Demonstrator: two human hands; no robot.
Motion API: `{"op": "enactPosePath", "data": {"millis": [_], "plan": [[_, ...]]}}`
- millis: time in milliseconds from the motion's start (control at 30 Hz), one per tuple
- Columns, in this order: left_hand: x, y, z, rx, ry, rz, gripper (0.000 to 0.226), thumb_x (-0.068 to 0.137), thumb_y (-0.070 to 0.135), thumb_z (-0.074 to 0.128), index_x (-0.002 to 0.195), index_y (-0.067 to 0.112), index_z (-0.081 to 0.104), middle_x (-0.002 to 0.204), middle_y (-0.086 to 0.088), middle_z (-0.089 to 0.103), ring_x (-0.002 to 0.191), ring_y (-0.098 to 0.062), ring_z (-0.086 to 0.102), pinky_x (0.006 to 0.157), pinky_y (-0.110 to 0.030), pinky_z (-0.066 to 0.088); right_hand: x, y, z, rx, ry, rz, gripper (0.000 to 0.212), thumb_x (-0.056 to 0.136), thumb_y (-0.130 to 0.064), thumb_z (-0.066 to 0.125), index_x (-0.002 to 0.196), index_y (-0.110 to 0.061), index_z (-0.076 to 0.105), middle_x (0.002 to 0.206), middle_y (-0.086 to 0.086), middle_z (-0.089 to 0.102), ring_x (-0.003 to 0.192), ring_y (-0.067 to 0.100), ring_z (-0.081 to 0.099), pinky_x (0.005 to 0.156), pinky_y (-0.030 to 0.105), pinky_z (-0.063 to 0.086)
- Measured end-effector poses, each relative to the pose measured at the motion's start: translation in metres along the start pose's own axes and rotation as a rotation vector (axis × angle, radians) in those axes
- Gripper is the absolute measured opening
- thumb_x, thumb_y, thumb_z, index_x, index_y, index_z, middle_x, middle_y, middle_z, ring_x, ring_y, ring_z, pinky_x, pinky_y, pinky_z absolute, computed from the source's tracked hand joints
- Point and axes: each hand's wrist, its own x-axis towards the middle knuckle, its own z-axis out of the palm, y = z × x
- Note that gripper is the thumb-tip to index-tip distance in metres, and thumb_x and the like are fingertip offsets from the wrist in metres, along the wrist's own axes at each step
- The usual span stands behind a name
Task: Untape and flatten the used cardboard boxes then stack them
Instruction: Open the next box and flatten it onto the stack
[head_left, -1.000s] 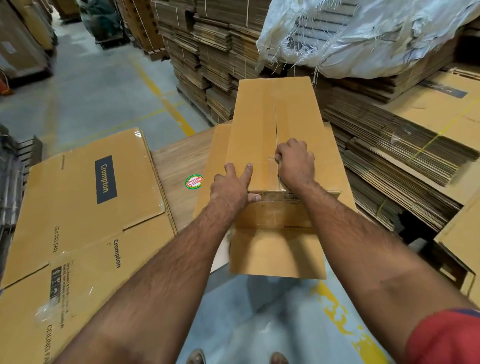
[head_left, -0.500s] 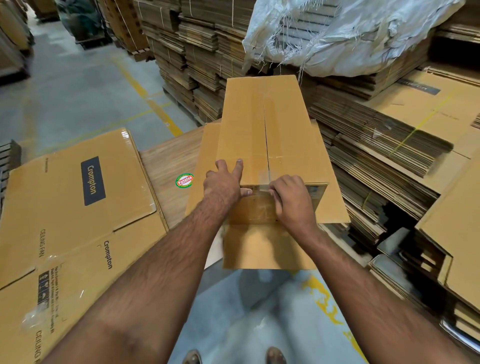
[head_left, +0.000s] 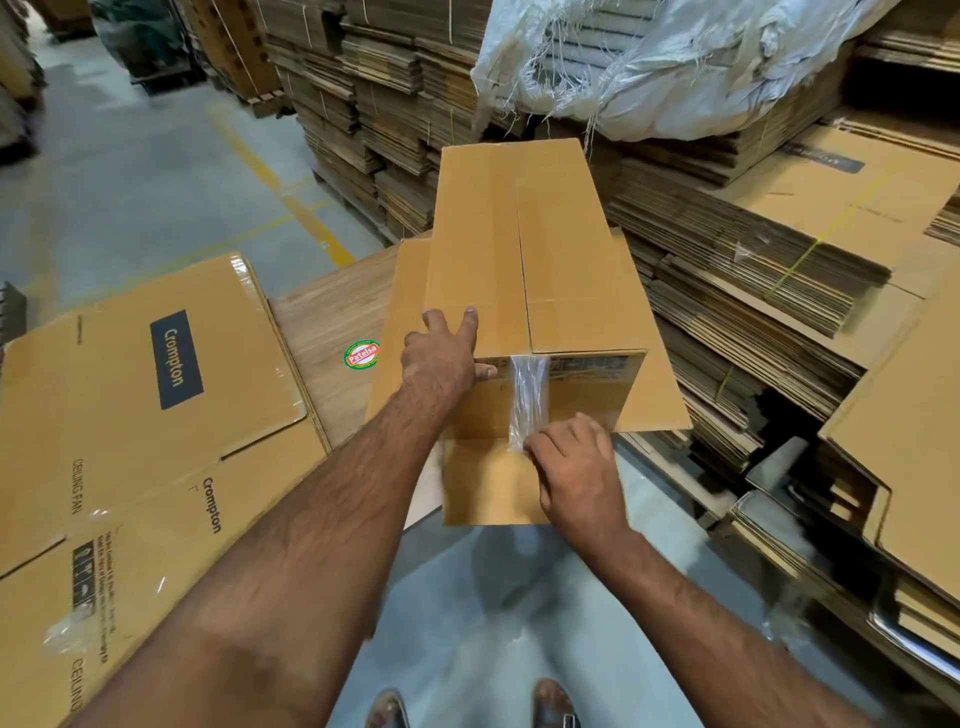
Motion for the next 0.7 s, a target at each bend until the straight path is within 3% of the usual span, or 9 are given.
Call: {"op": "enactPosePath", "data": {"millis": [167, 267, 367, 533, 633, 700], "plan": [[0.002, -0.003, -0.002, -0.024, -0.053, 0.013, 0.095, 0.083, 0.073, 0.049, 0.155, 0.034, 0.0, 0.152, -0.02, 0.014, 0.123, -0.044, 0.043, 0.093, -0.049, 0.048, -0.031, 0.002, 0.008, -0.011, 0.006, 0.04, 0.02, 0.073, 0.0, 0.072, 0.087, -0.013, 0.067, 0.085, 0.004, 0.061, 0.079, 0.027, 0.047, 0.08, 0.039, 0.039], [0.001, -0.002, -0.006, -0.071, -0.104, 0.002, 0.109, 0.071, 0.087, 0.044, 0.154, 0.034, -0.004, 0.156, -0.021, 0.006, 0.128, -0.047, 0.038, 0.097, -0.051, 0.045, -0.032, 0.003, 0.014, -0.041, -0.015, 0.021, 0.02, 0.074, -0.004, 0.076, 0.09, -0.013, 0.07, 0.091, 0.004, 0.064, 0.081, 0.029, 0.052, 0.081, 0.039, 0.038], [-0.008, 0.014, 0.004, -0.166, -0.056, -0.097, 0.114, 0.067, 0.088, 0.049, 0.154, 0.035, -0.004, 0.159, -0.018, -0.006, 0.133, -0.046, 0.029, 0.093, -0.053, 0.046, -0.044, 0.001, 0.023, -0.044, -0.043, 0.03, 0.026, 0.077, -0.008, 0.078, 0.102, -0.01, 0.07, 0.108, 0.007, 0.063, 0.091, 0.031, 0.055, 0.085, 0.042, 0.041], [-0.011, 0.025, 0.015, -0.255, 0.075, -0.164, 0.107, 0.07, 0.082, 0.053, 0.154, 0.038, 0.003, 0.16, -0.016, -0.003, 0.132, -0.045, 0.028, 0.083, -0.05, 0.051, -0.08, 0.0, 0.044, -0.2, -0.31, 0.031, 0.051, 0.08, -0.017, 0.072, 0.128, -0.005, 0.059, 0.146, 0.017, 0.046, 0.12, 0.034, 0.046, 0.095, 0.047, 0.042], [-0.009, 0.022, 0.018, -0.204, 0.118, -0.155, 0.107, 0.068, 0.084, 0.051, 0.153, 0.037, 0.007, 0.159, -0.017, 0.002, 0.129, -0.045, 0.032, 0.078, -0.047, 0.051, -0.098, 0.004, 0.048, -0.197, -0.442, 0.009, 0.053, 0.08, -0.018, 0.069, 0.13, -0.008, 0.056, 0.151, 0.016, 0.04, 0.126, 0.034, 0.046, 0.095, 0.047, 0.044], [-0.009, 0.021, 0.022, -0.159, 0.154, -0.147, 0.107, 0.067, 0.085, 0.048, 0.153, 0.036, 0.007, 0.159, -0.018, 0.005, 0.127, -0.045, 0.035, 0.076, -0.044, 0.052, -0.103, 0.012, 0.047, -0.144, -0.422, 0.048, 0.047, 0.084, -0.018, 0.063, 0.13, -0.009, 0.056, 0.147, 0.016, 0.044, 0.124, 0.035, 0.048, 0.092, 0.047, 0.047]]}}
